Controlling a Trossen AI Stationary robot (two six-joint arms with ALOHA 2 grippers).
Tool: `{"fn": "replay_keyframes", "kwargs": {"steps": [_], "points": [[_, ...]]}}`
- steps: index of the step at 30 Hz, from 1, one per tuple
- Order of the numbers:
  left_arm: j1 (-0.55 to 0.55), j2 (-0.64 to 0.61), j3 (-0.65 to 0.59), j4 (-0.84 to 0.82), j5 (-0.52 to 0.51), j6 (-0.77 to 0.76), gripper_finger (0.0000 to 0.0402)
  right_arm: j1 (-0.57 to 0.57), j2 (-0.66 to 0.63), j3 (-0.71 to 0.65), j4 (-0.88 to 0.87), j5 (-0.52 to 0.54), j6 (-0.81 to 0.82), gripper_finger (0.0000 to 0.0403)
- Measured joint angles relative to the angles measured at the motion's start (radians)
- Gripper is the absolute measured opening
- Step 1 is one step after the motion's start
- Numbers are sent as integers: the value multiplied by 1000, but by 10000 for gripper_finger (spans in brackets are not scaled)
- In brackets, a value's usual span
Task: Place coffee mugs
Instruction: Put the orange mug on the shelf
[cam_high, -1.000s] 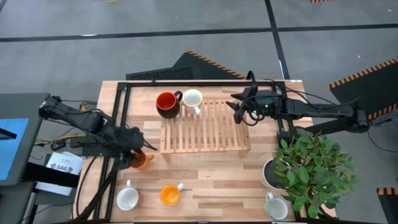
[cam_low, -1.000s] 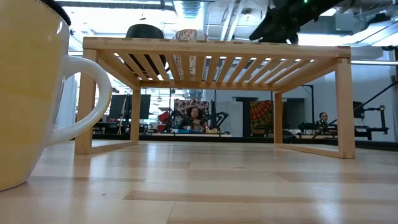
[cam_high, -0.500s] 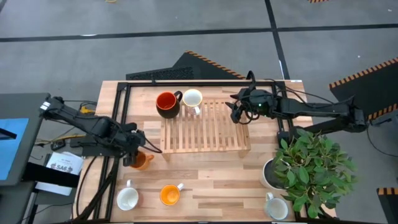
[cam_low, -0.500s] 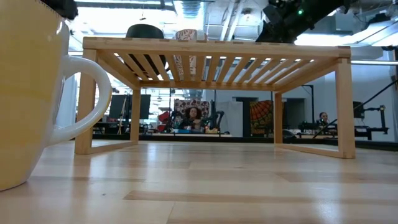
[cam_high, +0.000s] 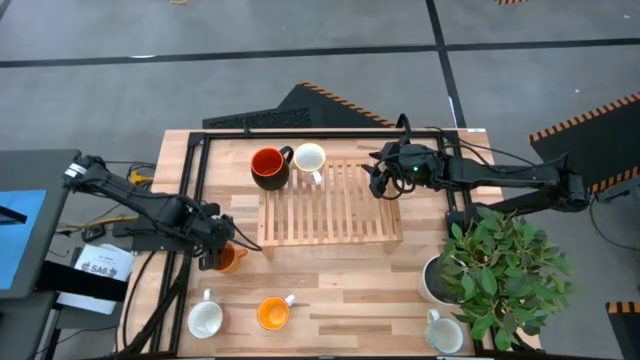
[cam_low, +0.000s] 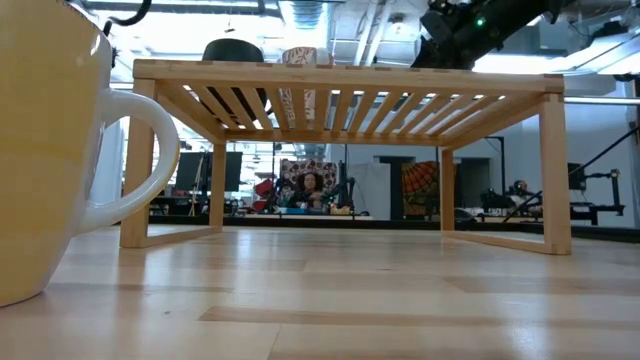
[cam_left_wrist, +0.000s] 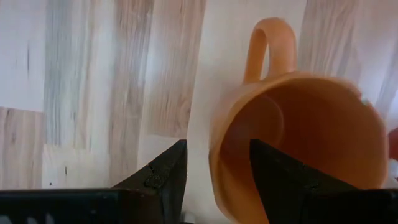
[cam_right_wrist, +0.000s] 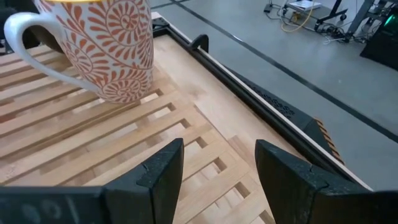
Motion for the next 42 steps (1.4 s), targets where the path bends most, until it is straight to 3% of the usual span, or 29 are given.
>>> {"fn": "replay_keyframes", "kwargs": {"steps": [20,33,37,42], "points": [[1,9,-11,85,-30,-21,158,1,0,0,-9,0,0,226],[1,120,-11,25,-5,-18,156,1,0,0,-12,0,1,226],[1,145,-10,25,20,-3,128,1,0,0,-12,0,3,226],[1,150,34,-9,45,14,42,1,0,0,-11,0,3,226]]}}
